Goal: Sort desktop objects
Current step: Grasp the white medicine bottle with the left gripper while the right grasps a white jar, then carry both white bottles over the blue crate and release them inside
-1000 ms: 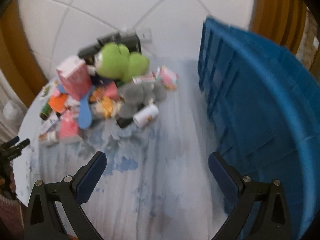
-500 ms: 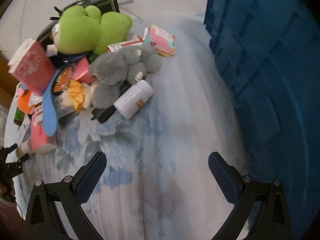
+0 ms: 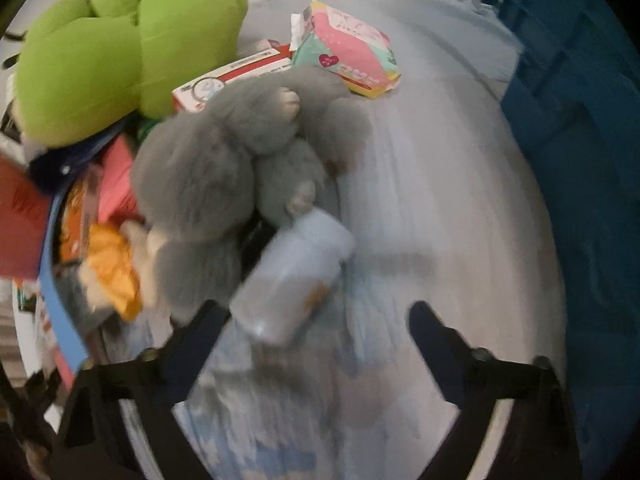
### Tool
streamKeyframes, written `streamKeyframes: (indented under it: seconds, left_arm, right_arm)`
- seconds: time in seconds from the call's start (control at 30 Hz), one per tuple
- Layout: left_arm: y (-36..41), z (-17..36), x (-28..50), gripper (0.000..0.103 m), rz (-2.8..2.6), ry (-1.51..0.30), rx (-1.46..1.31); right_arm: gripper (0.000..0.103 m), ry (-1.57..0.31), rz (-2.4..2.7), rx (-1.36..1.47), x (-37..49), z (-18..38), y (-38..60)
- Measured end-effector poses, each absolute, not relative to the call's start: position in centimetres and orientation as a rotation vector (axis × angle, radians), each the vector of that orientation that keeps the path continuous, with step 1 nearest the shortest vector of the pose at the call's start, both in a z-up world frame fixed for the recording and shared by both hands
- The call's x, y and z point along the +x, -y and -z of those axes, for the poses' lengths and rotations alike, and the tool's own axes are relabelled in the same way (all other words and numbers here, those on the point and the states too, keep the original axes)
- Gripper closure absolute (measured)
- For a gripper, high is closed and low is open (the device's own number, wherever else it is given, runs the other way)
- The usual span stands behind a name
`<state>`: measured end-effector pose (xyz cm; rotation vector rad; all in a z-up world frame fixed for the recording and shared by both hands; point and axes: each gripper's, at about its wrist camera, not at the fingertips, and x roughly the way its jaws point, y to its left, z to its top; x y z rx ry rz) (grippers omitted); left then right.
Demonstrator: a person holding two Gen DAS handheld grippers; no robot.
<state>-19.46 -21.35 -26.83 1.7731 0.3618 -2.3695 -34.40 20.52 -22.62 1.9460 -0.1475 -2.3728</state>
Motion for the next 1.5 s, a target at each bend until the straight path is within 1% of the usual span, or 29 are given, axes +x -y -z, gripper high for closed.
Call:
streamKeyframes:
  seconds: [0.03, 0.17, 0.2, 0.23, 0.3, 0.37, 0.47, 0.67, 0.83, 0.93, 1.0, 1.2, 1.23, 1.3, 1.5]
  left_arm:
    - [21.2, 26.9, -19.6, 0.051, 2.371, -0.351, 1.766]
    - [20.9, 27.1, -19.8, 0.051, 2.358, -0.331, 1.760]
    - [20.8, 27.1, -19.8, 0.051, 2.354, -0.331, 1.758]
    - [20.7, 27.1, -19.7, 0.051, 2.352, -0.330, 1.757]
    - [20.6, 27.1, -19.4, 0.051, 2.349, -0.354, 1.753]
    - [20.3, 27.1, -19.0, 0.051, 2.356, -0.365, 1.748]
    - [19.3, 26.5, -17.9, 0.051, 2.374, -0.333, 1.726]
    - [16.9, 24.4, -15.1, 0.051, 2.427, -0.326, 1.672]
    - [14.8, 22.3, -12.0, 0.051, 2.475, -0.323, 1.630]
    - [13.6, 21.0, -11.4, 0.051, 2.509, -0.307, 1.614]
    - [11.7, 19.9, -9.9, 0.051, 2.542, -0.296, 1.596]
    - [7.4, 15.7, -8.0, 0.051, 2.667, -0.200, 1.503]
    - [6.7, 15.0, -7.8, 0.051, 2.694, -0.182, 1.485]
    - [4.6, 13.3, -7.3, 0.051, 2.755, -0.142, 1.445]
    - [-3.2, 8.1, -6.7, 0.051, 2.973, -0.041, 1.341]
  right_arm:
    - [0.029, 0.157, 2.367, 1.963, -34.9, 23.0, -20.5]
    - [0.031, 0.193, 2.331, 1.993, -36.0, 24.3, -20.1]
    - [0.035, 0.201, 2.322, 1.994, -36.1, 24.6, -20.0]
    - [0.036, 0.203, 2.311, 1.999, -36.3, 25.0, -19.8]
    - [0.046, 0.217, 2.314, 1.976, -36.3, 24.9, -19.7]
    - [0.049, 0.179, 2.325, 1.975, -36.0, 24.7, -19.5]
    - [0.049, 0.154, 2.317, 1.958, -34.9, 24.4, -19.3]
    - [0.049, 0.117, 2.319, 1.882, -30.9, 22.6, -19.3]
    - [0.049, 0.119, 2.324, 1.817, -26.8, 20.5, -19.9]
    - [0.049, 0.096, 2.350, 1.764, -23.8, 18.7, -20.4]
    - [0.049, 0.099, 2.360, 1.730, -22.5, 17.8, -21.7]
    - [0.049, 0.059, 2.448, 1.554, -15.5, 12.2, -22.8]
    - [0.049, 0.054, 2.465, 1.527, -16.0, 11.9, -22.3]
    - [0.049, 0.046, 2.505, 1.456, -13.6, 9.3, -23.4]
    - [0.049, 0.064, 2.617, 1.266, -8.8, 4.4, -26.6]
